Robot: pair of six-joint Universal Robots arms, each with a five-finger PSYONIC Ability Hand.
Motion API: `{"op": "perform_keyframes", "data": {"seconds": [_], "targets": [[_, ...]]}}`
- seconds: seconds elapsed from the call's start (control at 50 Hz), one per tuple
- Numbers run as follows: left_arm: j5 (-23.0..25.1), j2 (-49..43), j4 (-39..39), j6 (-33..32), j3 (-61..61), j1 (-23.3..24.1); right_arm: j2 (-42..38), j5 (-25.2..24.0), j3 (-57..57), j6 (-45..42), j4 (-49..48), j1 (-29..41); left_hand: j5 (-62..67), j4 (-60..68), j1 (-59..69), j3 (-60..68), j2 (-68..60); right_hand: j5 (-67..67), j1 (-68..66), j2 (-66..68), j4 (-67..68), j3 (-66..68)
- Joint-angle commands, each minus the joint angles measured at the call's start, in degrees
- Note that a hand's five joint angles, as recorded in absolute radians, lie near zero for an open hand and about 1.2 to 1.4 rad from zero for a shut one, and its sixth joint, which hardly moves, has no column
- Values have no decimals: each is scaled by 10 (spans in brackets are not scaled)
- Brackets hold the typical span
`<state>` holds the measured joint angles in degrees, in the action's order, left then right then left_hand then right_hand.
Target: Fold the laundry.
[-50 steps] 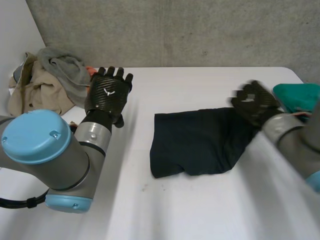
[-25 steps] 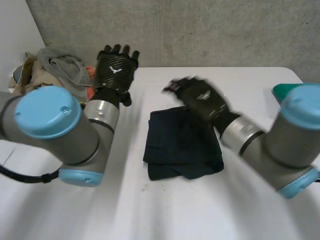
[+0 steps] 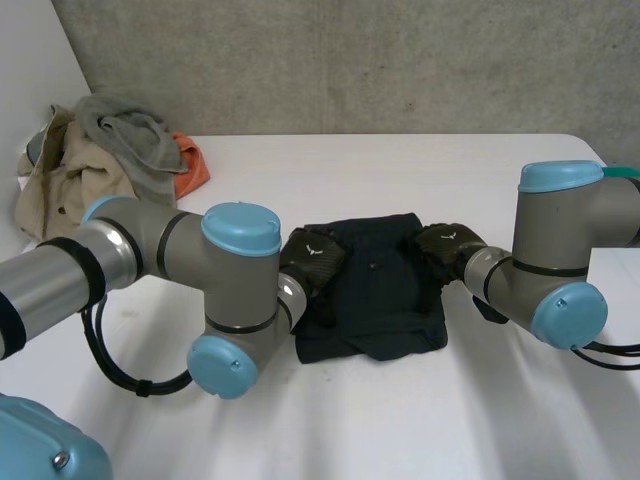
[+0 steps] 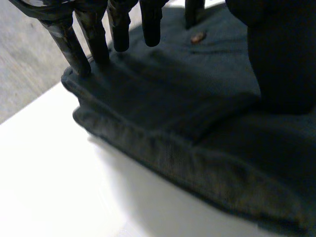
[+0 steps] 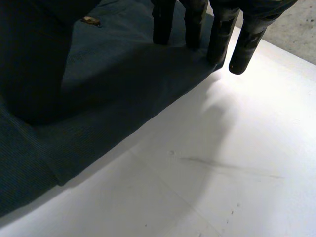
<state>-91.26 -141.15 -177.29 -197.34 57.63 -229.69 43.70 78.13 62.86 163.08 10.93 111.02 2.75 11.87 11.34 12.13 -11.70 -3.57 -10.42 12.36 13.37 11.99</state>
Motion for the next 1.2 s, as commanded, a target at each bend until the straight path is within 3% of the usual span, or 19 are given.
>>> {"op": "perform_keyframes", "data": {"seconds": [0.02, 0.14, 0.24, 0.28, 0.3, 0.36, 0.38, 0.42, 0.46, 0.64, 0.82, 0.9, 1.04, 1.12, 1.14, 1.2], "targets": [[-3, 39, 20, -14, 6, -2, 54, -3, 20, -2, -9, 0, 10, 19, 24, 16, -20, 36, 4, -24, -34, -20], [7, 145, 10, 7, 32, -3, 160, -2, 95, 14, -61, -6, -10, -1, 4, -4, 0, 36, 4, -24, -34, -20], [71, 245, -18, 29, 78, -16, 229, 8, 204, 5, -154, -4, -12, -3, 2, -6, 1, 36, 4, -24, -34, -20], [128, 278, -17, 29, 101, -30, 265, 9, 265, 4, -188, 1, -10, -1, 4, -4, 0, 36, 4, -24, -34, -20], [182, 297, -12, 29, 115, -41, 283, 5, 303, 4, -208, 3, -10, -1, 4, -4, 0, 36, 4, -24, -34, -20], [263, 319, -4, 31, 136, -55, 289, 1, 365, 4, -237, 14, 0, 9, 14, 6, -10, 36, 4, -24, -34, -20], [312, 332, 5, 33, 150, -68, 287, 0, 378, 3, -245, 21, 10, 19, 24, 16, -20, 36, 4, -24, -34, -20], [359, 343, 21, 35, 164, -86, 279, -1, 404, 1, -270, 44, 20, 29, 34, 26, -31, 36, 4, -24, -34, -20], [377, 349, 32, 35, 171, -95, 258, 0, 415, -8, -301, 67, 22, 30, 36, 28, -32, 36, 4, -24, -34, -20], [377, 349, 37, 37, 178, -99, 162, 2, 399, -71, -390, 88, 22, 30, 36, 28, -32, 36, 4, -24, -34, -20], [376, 349, 36, 37, 180, -99, 100, 9, 325, -94, -405, 94, 22, 31, 36, 28, -32, 36, 4, -24, -34, -20], [373, 350, 36, 37, 181, -99, 79, 11, 285, -90, -404, 95, 22, 30, 36, 28, -32, -32, -64, 44, 34, 48], [366, 349, 36, 38, 182, -99, 48, 10, 222, -72, -392, 95, 22, 30, 36, 28, -32, -303, -334, 315, 305, 319], [366, 349, 35, 38, 182, -99, 35, 9, 190, -51, -384, 93, 22, 30, 36, 28, -32, -530, -561, 542, 532, 546], [366, 349, 35, 38, 182, -99, 33, 8, 179, -45, -378, 93, 22, 30, 36, 28, -32, -640, -672, 652, 642, 656], [365, 349, 35, 38, 182, -100, 35, 7, 169, -41, -373, 93, 22, 30, 36, 28, -32, -664, -696, 676, 666, 680]]}}
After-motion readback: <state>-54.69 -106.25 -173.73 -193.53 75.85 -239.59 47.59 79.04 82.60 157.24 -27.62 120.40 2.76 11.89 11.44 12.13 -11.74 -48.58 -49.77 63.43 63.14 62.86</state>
